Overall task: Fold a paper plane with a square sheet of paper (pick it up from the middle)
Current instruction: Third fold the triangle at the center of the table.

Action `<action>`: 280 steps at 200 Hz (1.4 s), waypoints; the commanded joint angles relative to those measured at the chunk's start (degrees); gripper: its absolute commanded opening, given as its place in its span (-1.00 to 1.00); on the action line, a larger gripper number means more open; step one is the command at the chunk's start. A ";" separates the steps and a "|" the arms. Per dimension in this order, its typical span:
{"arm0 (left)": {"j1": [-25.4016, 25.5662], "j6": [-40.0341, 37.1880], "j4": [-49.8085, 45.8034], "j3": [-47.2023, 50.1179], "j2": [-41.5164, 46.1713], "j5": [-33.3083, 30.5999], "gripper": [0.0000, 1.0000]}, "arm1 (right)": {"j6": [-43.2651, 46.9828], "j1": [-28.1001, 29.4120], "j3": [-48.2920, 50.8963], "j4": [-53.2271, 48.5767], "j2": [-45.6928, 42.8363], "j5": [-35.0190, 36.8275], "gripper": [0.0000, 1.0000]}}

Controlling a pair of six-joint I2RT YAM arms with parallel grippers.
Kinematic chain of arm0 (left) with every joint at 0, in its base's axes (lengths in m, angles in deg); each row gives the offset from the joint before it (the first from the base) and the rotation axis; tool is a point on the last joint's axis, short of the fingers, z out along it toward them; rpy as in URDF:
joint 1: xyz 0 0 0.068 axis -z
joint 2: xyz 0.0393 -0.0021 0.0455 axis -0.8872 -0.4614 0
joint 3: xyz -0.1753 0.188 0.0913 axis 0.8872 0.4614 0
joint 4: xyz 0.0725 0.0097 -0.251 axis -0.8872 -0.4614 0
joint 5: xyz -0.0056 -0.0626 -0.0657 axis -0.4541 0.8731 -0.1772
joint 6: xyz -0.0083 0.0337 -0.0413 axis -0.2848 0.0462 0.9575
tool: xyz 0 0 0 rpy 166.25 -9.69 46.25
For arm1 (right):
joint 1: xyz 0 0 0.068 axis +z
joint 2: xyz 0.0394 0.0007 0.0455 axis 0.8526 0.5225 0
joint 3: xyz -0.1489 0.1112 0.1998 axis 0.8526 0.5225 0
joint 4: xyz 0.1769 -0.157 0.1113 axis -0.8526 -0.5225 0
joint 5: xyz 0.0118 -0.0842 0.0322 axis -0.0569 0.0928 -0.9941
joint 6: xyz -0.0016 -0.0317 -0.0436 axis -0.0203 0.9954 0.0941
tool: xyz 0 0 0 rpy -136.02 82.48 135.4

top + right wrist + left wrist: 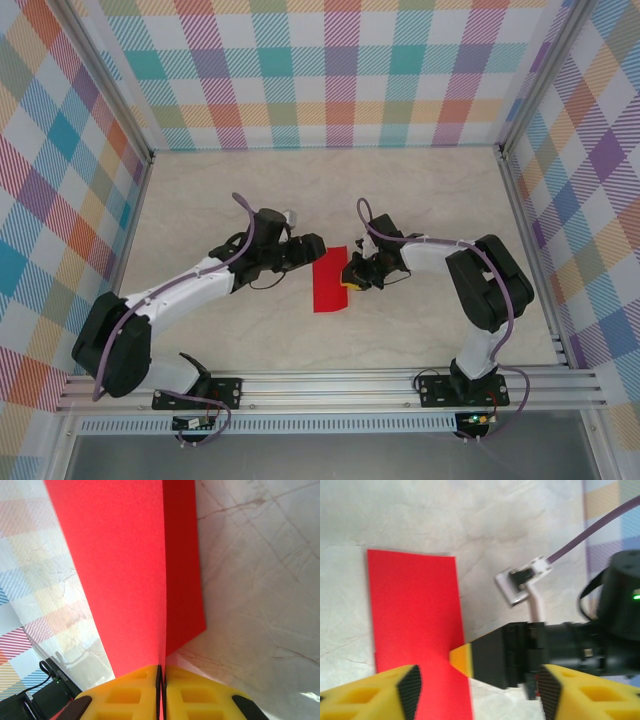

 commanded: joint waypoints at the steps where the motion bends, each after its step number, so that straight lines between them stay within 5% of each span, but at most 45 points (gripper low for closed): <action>1: 0.79 3.58 -0.51 0.64 3.84 -2.22 0.53 | -0.17 -0.20 1.48 1.92 0.09 0.13 -0.76; 36: 0.80 6.32 -3.86 -3.18 6.65 -5.68 0.79 | 0.10 -0.24 -0.13 -1.24 0.48 -0.38 -0.77; 141: 0.88 8.66 -17.74 -11.53 7.40 -14.53 0.89 | -0.45 0.84 1.86 -2.15 -1.60 4.78 -0.78; 195: 0.88 5.63 -19.99 -15.48 6.56 -13.17 0.94 | -0.32 2.03 1.07 -2.79 -3.25 6.08 -0.76; 280: 0.90 0.81 -13.30 -3.95 13.12 -11.37 0.99 | -2.11 2.34 2.82 -1.27 -3.60 5.79 -0.80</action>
